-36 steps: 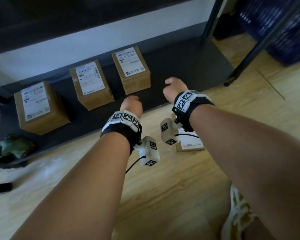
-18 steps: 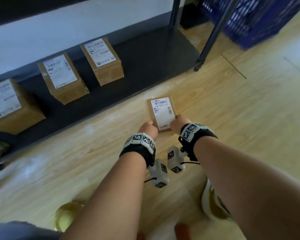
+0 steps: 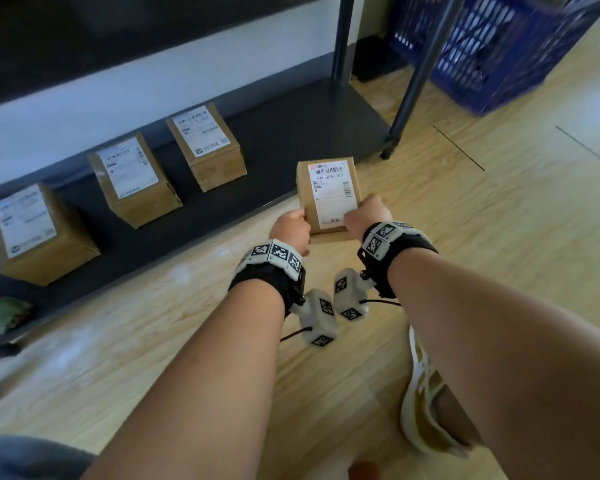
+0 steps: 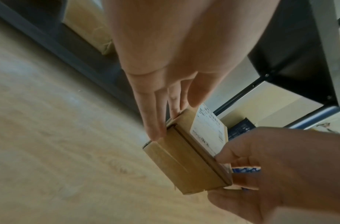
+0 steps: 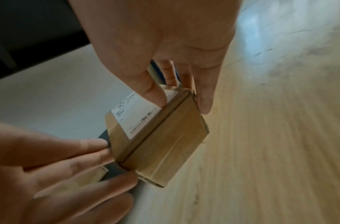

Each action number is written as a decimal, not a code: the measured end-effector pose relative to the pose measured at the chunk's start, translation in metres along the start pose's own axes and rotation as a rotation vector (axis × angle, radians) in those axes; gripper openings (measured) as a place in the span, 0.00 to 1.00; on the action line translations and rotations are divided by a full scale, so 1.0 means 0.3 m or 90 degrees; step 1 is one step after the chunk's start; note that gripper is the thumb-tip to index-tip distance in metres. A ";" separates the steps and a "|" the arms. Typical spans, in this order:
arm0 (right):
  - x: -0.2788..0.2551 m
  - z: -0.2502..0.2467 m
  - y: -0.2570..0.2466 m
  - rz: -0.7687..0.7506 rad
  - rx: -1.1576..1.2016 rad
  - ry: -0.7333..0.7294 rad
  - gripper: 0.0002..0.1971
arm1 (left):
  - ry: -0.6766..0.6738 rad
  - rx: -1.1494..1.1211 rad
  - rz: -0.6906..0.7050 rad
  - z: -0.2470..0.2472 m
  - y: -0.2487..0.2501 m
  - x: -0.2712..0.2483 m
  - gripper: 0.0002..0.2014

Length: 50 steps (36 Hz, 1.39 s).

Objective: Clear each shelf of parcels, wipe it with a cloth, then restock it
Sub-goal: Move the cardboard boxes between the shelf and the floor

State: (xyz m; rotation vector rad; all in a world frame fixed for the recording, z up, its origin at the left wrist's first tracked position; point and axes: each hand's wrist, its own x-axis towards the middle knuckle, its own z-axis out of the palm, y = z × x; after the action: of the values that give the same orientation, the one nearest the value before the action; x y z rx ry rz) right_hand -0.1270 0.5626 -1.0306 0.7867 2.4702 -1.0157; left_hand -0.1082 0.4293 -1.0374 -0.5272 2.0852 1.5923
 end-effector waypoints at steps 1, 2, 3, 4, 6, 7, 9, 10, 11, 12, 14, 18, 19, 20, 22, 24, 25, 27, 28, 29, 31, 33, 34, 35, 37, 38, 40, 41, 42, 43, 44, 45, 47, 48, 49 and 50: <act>0.008 -0.009 -0.028 -0.015 0.006 0.008 0.21 | -0.004 -0.014 0.000 -0.012 0.020 0.012 0.22; 0.015 -0.018 -0.059 -0.028 0.009 0.012 0.21 | -0.005 -0.029 0.000 -0.026 0.037 0.031 0.22; 0.025 -0.026 -0.089 -0.040 0.011 0.013 0.21 | -0.001 -0.037 0.004 -0.041 0.051 0.054 0.23; 0.036 -0.033 -0.118 -0.053 0.009 0.011 0.22 | 0.004 -0.032 0.012 -0.056 0.066 0.077 0.23; 0.066 -0.039 -0.172 -0.079 -0.004 0.011 0.22 | 0.016 0.009 0.033 -0.084 0.098 0.115 0.23; 0.083 -0.038 -0.197 -0.087 -0.013 0.013 0.21 | 0.022 0.033 0.043 -0.096 0.113 0.130 0.24; 0.123 -0.031 -0.242 -0.101 -0.034 0.016 0.19 | 0.035 0.077 0.063 -0.115 0.137 0.167 0.24; 0.145 -0.025 -0.263 -0.107 -0.047 0.022 0.19 | 0.044 0.092 0.067 -0.124 0.144 0.187 0.25; 0.170 -0.017 -0.282 -0.112 -0.061 0.028 0.19 | 0.054 0.096 0.067 -0.130 0.148 0.210 0.26; 0.196 -0.009 -0.301 -0.118 -0.070 0.032 0.20 | 0.065 0.098 0.071 -0.136 0.149 0.237 0.26; 0.252 0.009 -0.332 -0.129 -0.085 0.029 0.21 | 0.077 0.116 0.083 -0.147 0.151 0.291 0.26; 0.351 0.058 -0.398 -0.159 -0.102 0.012 0.21 | 0.096 0.145 0.082 -0.186 0.157 0.402 0.24; 0.370 0.072 -0.417 -0.161 -0.101 0.011 0.21 | 0.097 0.140 0.083 -0.196 0.159 0.427 0.24; 0.388 0.082 -0.437 -0.164 -0.098 0.010 0.21 | 0.098 0.139 0.084 -0.204 0.163 0.446 0.23; 0.423 0.101 -0.477 -0.172 -0.087 0.010 0.21 | 0.110 0.142 0.093 -0.222 0.179 0.481 0.23; 0.450 0.114 -0.518 -0.186 -0.078 0.011 0.20 | 0.131 0.159 0.106 -0.241 0.204 0.506 0.23; 0.458 0.120 -0.536 -0.190 -0.072 0.009 0.19 | 0.144 0.173 0.112 -0.251 0.213 0.519 0.23; 0.467 0.131 -0.566 -0.200 -0.066 0.006 0.17 | 0.167 0.187 0.114 -0.274 0.227 0.544 0.24; 0.469 0.135 -0.575 -0.208 -0.068 0.006 0.17 | 0.172 0.192 0.115 -0.286 0.231 0.553 0.24; 0.467 0.139 -0.582 -0.215 -0.071 0.003 0.18 | 0.169 0.196 0.116 -0.295 0.236 0.557 0.25; 0.464 0.146 -0.590 -0.231 -0.081 -0.004 0.19 | 0.157 0.198 0.115 -0.309 0.240 0.555 0.25; 0.452 0.152 -0.592 -0.240 -0.081 0.002 0.19 | 0.152 0.198 0.110 -0.320 0.238 0.540 0.25; 0.443 0.155 -0.594 -0.244 -0.077 0.011 0.19 | 0.152 0.200 0.107 -0.328 0.234 0.530 0.25; 0.440 0.152 -0.592 -0.242 -0.073 0.018 0.20 | 0.147 0.208 0.104 -0.326 0.234 0.525 0.25; 0.418 0.150 -0.591 -0.243 -0.068 0.030 0.21 | 0.149 0.221 0.095 -0.343 0.225 0.499 0.24; 0.403 0.148 -0.589 -0.244 -0.069 0.034 0.22 | 0.157 0.219 0.092 -0.352 0.218 0.487 0.24; 0.371 0.144 -0.584 -0.250 -0.076 0.049 0.23 | 0.169 0.213 0.087 -0.364 0.200 0.448 0.24; 0.353 0.143 -0.580 -0.252 -0.081 0.056 0.23 | 0.168 0.209 0.094 -0.369 0.191 0.428 0.24; 0.334 0.143 -0.575 -0.254 -0.088 0.060 0.24 | 0.161 0.204 0.101 -0.372 0.183 0.405 0.23; 0.313 0.144 -0.571 -0.256 -0.096 0.058 0.26 | 0.156 0.203 0.109 -0.376 0.175 0.383 0.22; 0.291 0.147 -0.566 -0.257 -0.104 0.054 0.27 | 0.158 0.205 0.112 -0.381 0.170 0.358 0.21; 0.267 0.150 -0.561 -0.257 -0.110 0.047 0.29 | 0.162 0.202 0.108 -0.387 0.168 0.328 0.20; 0.218 0.163 -0.551 -0.266 -0.118 0.037 0.30 | 0.182 0.194 0.111 -0.405 0.154 0.274 0.18; 0.192 0.173 -0.547 -0.273 -0.120 0.034 0.29 | 0.193 0.200 0.107 -0.417 0.142 0.247 0.18; 0.167 0.184 -0.545 -0.279 -0.119 0.031 0.29 | 0.204 0.210 0.102 -0.430 0.127 0.221 0.18; 0.143 0.197 -0.544 -0.284 -0.115 0.027 0.29 | 0.217 0.221 0.096 -0.445 0.111 0.195 0.18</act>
State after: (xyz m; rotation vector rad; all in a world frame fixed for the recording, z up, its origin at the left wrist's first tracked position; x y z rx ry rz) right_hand -0.2542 0.4392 -1.0065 0.2040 2.7938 -0.8989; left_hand -0.1920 0.3075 -1.0147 -0.5566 2.6429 1.2366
